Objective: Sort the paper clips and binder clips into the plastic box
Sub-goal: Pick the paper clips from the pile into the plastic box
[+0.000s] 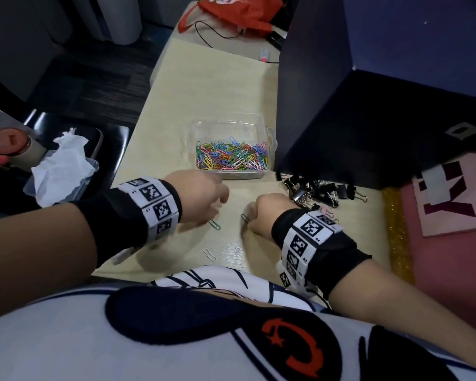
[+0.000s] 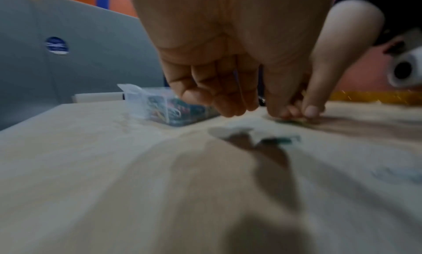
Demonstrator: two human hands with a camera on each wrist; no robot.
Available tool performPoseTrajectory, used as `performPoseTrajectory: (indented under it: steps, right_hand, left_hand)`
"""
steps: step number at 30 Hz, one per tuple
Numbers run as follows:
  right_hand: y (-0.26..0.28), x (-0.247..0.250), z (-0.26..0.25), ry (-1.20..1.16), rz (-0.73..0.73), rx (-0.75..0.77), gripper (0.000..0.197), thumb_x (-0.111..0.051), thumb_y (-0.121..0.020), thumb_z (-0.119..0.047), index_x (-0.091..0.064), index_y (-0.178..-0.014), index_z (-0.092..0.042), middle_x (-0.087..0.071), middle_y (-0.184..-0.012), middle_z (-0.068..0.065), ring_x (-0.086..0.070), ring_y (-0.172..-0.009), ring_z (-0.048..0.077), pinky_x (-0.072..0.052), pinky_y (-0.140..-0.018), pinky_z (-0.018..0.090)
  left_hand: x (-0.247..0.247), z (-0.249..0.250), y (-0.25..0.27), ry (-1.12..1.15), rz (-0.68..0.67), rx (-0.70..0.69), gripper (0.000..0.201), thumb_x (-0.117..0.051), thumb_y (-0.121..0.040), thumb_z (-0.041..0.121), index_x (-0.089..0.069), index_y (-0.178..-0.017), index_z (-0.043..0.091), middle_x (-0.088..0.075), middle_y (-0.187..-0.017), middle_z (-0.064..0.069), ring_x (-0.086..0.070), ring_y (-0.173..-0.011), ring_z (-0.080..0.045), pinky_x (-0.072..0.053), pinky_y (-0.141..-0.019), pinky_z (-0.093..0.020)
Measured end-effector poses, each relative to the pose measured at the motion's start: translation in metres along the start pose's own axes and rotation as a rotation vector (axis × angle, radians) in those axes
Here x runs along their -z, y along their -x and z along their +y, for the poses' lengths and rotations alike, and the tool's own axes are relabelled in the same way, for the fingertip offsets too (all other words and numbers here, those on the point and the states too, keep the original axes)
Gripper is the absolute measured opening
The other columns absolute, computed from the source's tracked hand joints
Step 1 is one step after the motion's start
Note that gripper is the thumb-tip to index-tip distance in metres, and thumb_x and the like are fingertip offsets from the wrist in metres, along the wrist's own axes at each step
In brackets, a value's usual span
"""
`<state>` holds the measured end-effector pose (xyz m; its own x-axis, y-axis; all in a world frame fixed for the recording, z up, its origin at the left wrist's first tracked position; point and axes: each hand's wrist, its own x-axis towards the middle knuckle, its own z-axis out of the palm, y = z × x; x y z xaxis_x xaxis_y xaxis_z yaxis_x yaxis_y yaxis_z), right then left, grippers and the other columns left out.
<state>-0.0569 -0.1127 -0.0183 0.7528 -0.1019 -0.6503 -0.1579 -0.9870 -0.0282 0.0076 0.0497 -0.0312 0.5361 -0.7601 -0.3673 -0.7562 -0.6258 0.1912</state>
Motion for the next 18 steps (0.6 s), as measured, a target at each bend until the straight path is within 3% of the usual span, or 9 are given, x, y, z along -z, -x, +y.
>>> performPoseTrajectory:
  steps: [3, 6, 11, 14, 18]
  right_hand:
    - [0.001, -0.016, -0.005, -0.024, 0.055, 0.034, 0.022, -0.055, -0.09, -0.018, -0.061, -0.109, -0.01, -0.063, -0.112, 0.012, -0.058, -0.106, 0.029, -0.044, -0.08, 0.028]
    - [0.0, -0.025, -0.009, -0.018, 0.074, 0.057, 0.023, -0.05, -0.091, -0.011, -0.062, -0.111, -0.009, -0.063, -0.112, 0.013, -0.058, -0.106, 0.029, -0.046, -0.083, 0.03]
    - [0.0, -0.032, -0.005, -0.09, 0.093, 0.066, 0.026, -0.052, -0.089, -0.014, -0.058, -0.114, -0.011, -0.057, -0.117, 0.012, -0.055, -0.109, 0.029, -0.045, -0.09, 0.032]
    - [0.002, -0.04, -0.01, -0.185, 0.106, 0.094, 0.033, -0.059, -0.086, -0.027, -0.056, -0.116, -0.014, -0.052, -0.118, 0.011, -0.055, -0.109, 0.029, -0.046, -0.094, 0.035]
    - [0.009, -0.048, -0.027, -0.159, 0.12, 0.255, 0.064, -0.07, -0.074, -0.053, -0.051, -0.122, -0.015, -0.048, -0.118, 0.009, -0.053, -0.108, 0.028, -0.046, -0.094, 0.038]
  left_hand:
    - [-0.014, 0.003, 0.001, -0.089, -0.128, -0.046, 0.028, -0.055, -0.088, 0.037, -0.057, -0.114, 0.028, -0.054, -0.112, 0.002, -0.056, -0.105, -0.023, -0.051, -0.08, -0.036]
    - [-0.021, 0.007, 0.002, -0.111, -0.108, -0.048, 0.019, -0.051, -0.091, 0.035, -0.059, -0.106, 0.025, -0.055, -0.107, 0.002, -0.056, -0.102, -0.023, -0.05, -0.075, -0.034]
    - [-0.025, 0.011, 0.0, -0.128, -0.102, 0.01, 0.018, -0.044, -0.092, 0.027, -0.059, -0.099, 0.021, -0.056, -0.104, -0.001, -0.058, -0.097, -0.025, -0.044, -0.069, -0.033]
    - [-0.025, 0.009, 0.001, -0.143, -0.088, 0.067, 0.021, -0.041, -0.094, 0.025, -0.059, -0.102, 0.017, -0.057, -0.106, -0.004, -0.058, -0.098, -0.026, -0.041, -0.068, -0.032]
    - [-0.022, -0.002, 0.006, -0.147, -0.031, 0.156, 0.023, -0.039, -0.094, 0.024, -0.058, -0.103, 0.015, -0.058, -0.107, -0.006, -0.058, -0.098, -0.028, -0.042, -0.07, -0.032]
